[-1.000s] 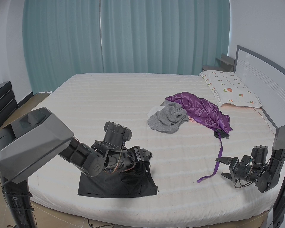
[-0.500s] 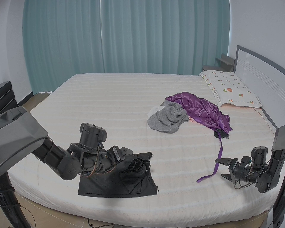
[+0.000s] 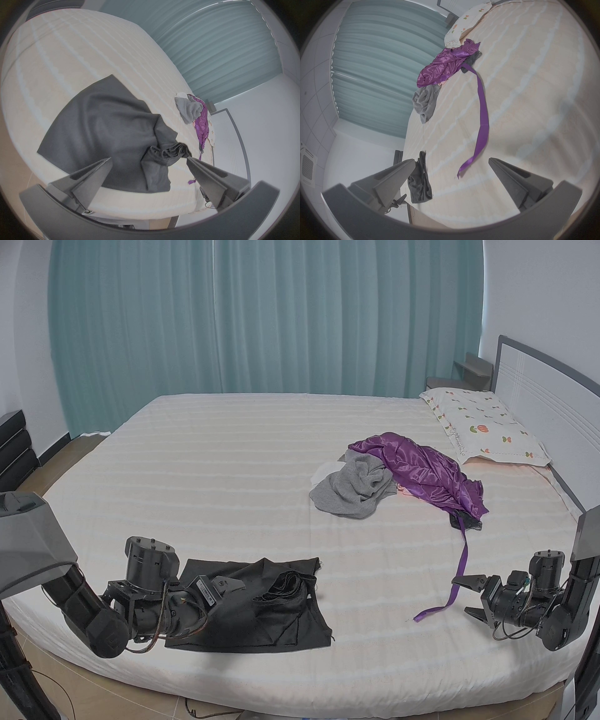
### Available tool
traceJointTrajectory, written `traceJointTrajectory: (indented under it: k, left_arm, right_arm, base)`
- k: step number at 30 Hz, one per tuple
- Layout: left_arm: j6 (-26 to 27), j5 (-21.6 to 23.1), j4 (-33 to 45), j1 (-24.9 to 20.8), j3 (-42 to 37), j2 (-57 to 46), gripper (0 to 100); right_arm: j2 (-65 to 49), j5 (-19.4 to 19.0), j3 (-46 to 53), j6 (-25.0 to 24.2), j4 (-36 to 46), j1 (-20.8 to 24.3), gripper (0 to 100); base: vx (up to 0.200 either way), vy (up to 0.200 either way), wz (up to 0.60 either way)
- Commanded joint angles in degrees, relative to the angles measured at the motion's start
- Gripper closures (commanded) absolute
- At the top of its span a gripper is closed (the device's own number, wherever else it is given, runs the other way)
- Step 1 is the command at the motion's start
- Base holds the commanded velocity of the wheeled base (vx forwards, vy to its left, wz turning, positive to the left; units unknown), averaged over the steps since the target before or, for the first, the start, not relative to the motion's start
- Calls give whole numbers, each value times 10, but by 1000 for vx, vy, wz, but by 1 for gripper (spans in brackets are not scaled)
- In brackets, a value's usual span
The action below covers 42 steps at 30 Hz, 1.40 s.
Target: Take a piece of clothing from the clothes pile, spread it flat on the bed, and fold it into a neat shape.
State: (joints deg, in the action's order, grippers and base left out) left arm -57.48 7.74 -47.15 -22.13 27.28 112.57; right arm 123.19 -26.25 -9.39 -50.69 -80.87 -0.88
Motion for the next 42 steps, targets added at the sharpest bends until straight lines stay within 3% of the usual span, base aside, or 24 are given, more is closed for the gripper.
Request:
traceJointTrajectory:
  k: [1,8,14,21,25,35,42]
  left_arm:
    - [-1,3,-17,8,-38,-1,0]
    - [-5,40,-63,38,-83,13,0]
    - [-46,54,-87,69,-109,7,0]
    - [-50,90,-128,110,-138,15,0]
    - [-50,116,-131,114,-141,14,0]
    - [-50,119,-131,116,-142,15,0]
    - [-52,120,-136,120,-158,8,0]
  right_arm:
    - [7,0,10,-1,-10,5,0]
    - [9,-1,16,-3,-10,16,0]
    - [10,5,25,-4,-10,45,0]
    - [-3,13,32,-2,-17,24,0]
    - [-1,14,46,-1,-43,17,0]
    - [10,13,58,-1,-60,14,0]
    - [28,13,68,-1,-77,28,0]
  base:
    - [0,0,0]
    - [0,0,0]
    - [0,0,0]
    - [0,200,0]
    - [0,200,0]
    - [0,200,0]
    - [0,0,0]
